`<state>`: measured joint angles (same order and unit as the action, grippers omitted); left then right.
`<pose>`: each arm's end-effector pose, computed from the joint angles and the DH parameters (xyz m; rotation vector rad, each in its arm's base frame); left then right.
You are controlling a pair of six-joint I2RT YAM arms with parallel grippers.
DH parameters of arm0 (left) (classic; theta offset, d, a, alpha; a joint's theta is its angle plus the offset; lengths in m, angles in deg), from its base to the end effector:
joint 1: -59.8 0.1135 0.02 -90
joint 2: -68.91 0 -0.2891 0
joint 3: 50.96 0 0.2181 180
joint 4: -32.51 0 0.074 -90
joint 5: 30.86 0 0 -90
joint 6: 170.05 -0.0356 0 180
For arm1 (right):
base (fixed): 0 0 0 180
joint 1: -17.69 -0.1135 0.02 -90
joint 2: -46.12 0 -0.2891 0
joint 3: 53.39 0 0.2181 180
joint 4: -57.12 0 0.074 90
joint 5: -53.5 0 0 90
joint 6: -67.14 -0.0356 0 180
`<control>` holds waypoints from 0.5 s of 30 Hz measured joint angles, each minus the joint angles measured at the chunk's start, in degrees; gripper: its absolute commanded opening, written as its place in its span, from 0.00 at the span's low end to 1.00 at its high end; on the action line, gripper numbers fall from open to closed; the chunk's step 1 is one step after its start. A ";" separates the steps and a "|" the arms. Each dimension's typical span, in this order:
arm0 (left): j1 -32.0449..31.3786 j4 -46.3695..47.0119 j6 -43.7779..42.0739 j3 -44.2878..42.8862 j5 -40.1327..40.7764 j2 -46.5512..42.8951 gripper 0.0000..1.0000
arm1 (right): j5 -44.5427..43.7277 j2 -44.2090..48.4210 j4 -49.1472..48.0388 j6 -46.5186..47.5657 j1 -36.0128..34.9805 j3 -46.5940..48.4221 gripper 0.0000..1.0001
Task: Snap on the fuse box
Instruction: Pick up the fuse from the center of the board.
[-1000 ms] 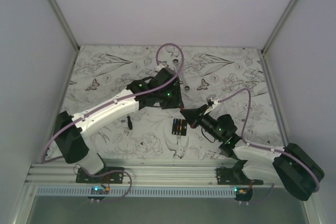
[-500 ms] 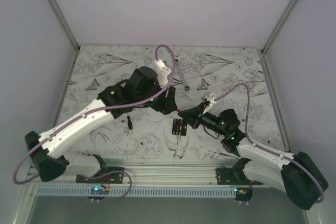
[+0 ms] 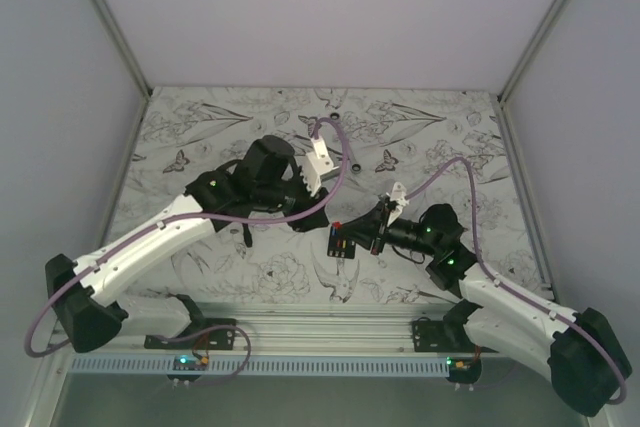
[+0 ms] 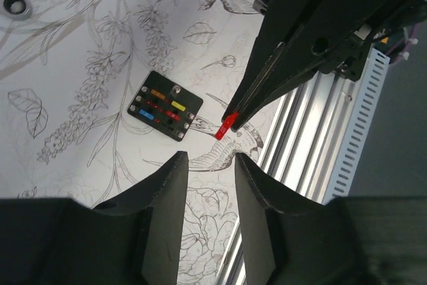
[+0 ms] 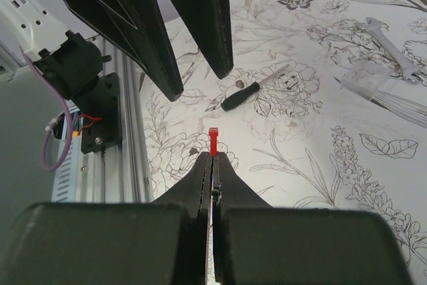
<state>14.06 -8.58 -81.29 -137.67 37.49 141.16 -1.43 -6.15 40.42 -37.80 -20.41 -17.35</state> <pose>0.1572 -0.1802 0.3953 1.0633 1.8253 -0.8616 0.1098 0.1121 0.2820 -0.8288 1.4799 1.1845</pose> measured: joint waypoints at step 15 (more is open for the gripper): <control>0.74 1.57 -6.32 0.26 -11.43 5.03 0.25 | 3.30 -0.24 0.81 0.79 0.11 0.00 0.00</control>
<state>14.81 -7.00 -87.61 -137.41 26.06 146.18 1.87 -6.39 41.23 -37.01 -20.30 -17.35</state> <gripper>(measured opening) 0.278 0.006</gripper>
